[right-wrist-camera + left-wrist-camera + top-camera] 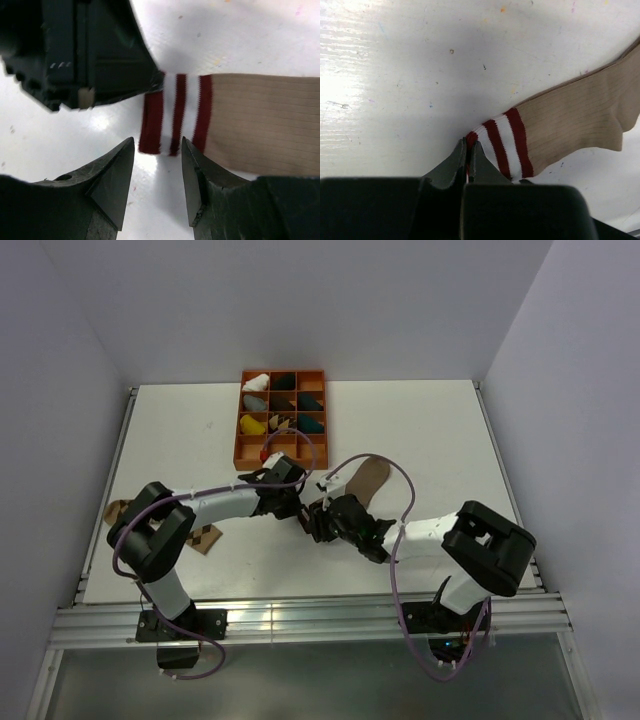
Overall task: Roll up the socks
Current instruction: Roll the sock at the center of the board.
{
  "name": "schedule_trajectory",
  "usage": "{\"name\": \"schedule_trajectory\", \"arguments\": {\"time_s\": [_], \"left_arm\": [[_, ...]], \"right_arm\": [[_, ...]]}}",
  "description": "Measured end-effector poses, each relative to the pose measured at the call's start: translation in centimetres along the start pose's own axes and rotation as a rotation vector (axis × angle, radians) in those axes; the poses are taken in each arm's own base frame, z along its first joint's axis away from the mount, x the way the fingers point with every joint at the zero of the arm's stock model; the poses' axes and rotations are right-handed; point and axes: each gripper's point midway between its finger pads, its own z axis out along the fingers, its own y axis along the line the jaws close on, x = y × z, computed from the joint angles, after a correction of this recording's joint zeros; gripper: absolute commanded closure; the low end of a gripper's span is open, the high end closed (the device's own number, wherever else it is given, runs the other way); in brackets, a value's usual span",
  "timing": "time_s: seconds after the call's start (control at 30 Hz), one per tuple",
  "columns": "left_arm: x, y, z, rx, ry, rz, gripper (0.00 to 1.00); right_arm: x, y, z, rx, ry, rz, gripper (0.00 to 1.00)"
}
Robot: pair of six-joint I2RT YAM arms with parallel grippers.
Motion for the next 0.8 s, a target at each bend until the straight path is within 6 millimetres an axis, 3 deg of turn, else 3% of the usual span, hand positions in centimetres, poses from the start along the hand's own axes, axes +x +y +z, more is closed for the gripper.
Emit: {"name": "schedule_trajectory", "arguments": {"time_s": [0.23, 0.63, 0.8], "left_arm": [[-0.3, -0.2, -0.1, -0.009, 0.006, 0.021, 1.0], [-0.5, -0.5, -0.3, -0.007, 0.005, 0.027, 1.0], [-0.4, -0.5, -0.4, -0.011, 0.009, 0.027, 1.0]], "right_arm": [[-0.2, -0.6, 0.9, 0.048, -0.011, 0.004, 0.49], [-0.8, 1.2, 2.2, 0.026, -0.016, -0.012, 0.49], [-0.3, 1.0, 2.9, 0.053, 0.002, -0.007, 0.52]]}}
